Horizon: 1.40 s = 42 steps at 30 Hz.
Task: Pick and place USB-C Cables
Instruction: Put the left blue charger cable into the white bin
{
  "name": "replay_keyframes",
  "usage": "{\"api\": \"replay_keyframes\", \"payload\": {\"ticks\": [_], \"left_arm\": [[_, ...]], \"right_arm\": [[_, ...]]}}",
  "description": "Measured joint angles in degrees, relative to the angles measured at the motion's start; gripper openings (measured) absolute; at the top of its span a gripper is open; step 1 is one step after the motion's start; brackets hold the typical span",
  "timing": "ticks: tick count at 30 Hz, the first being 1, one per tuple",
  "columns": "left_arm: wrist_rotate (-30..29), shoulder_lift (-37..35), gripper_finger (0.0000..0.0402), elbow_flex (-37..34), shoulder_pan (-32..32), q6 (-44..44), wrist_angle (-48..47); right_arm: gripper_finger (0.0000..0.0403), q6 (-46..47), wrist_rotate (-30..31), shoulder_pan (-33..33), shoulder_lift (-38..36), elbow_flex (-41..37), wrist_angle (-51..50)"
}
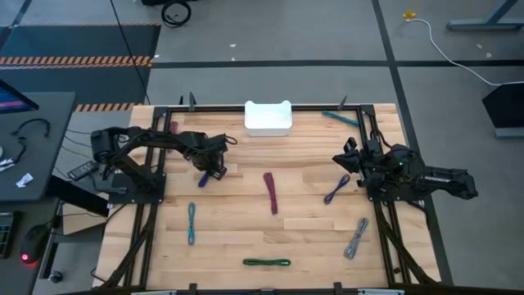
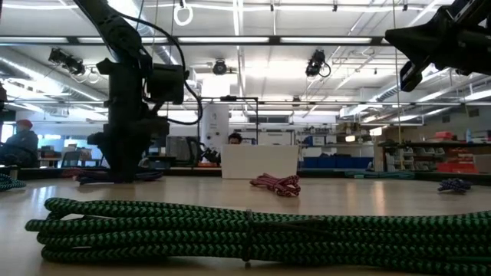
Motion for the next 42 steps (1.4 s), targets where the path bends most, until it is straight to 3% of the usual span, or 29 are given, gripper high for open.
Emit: {"api": "replay_keyframes", "payload": {"ticks": [4,7,12,15,18,21,24,27,36,42], "left_arm": [[0.2,0.1,0.0028,2.1,0.3,6.6,-2.0],[-1.2,0.2,0.0026,8.6,0.5,11.2,-7.8],[-2.9,0.1,0.0026,25.9,0.7,24.2,-12.0],[-6.9,0.6,0.0026,35.7,2.2,33.6,-5.8],[-6.4,2.7,0.0026,42.4,4.4,42.8,5.0],[-1.3,6.6,0.0026,46.0,6.6,49.1,16.3],[7.1,12.3,0.0026,49.0,8.8,55.0,21.2],[8.6,19.0,0.0026,53.3,10.6,59.2,19.4],[8.0,33.9,0.0026,65.4,13.7,65.2,1.2],[7.0,39.0,0.004,68.4,14.4,66.3,-0.2]], "right_arm": [[0.001,0.0,0.0,0.0,0.0,0.0,0.0],[0.001,0.0,0.0,0.0,0.0,0.0,0.0],[0.001,0.0,0.0,0.0,0.0,0.0,0.0],[0.001,0.0,0.1,0.0,0.0,0.0,0.0],[0.001,0.0,0.2,0.0,0.0,0.0,0.0],[0.001,0.0,0.4,0.0,0.0,0.0,0.0],[0.001,0.0,0.4,0.0,0.0,0.0,0.0],[0.001,0.0,0.4,0.0,0.0,0.0,0.0],[0.001,0.0,0.4,0.0,0.0,0.0,0.0],[0.001,0.0,0.4,0.0,0.0,0.0,0.0]]}}
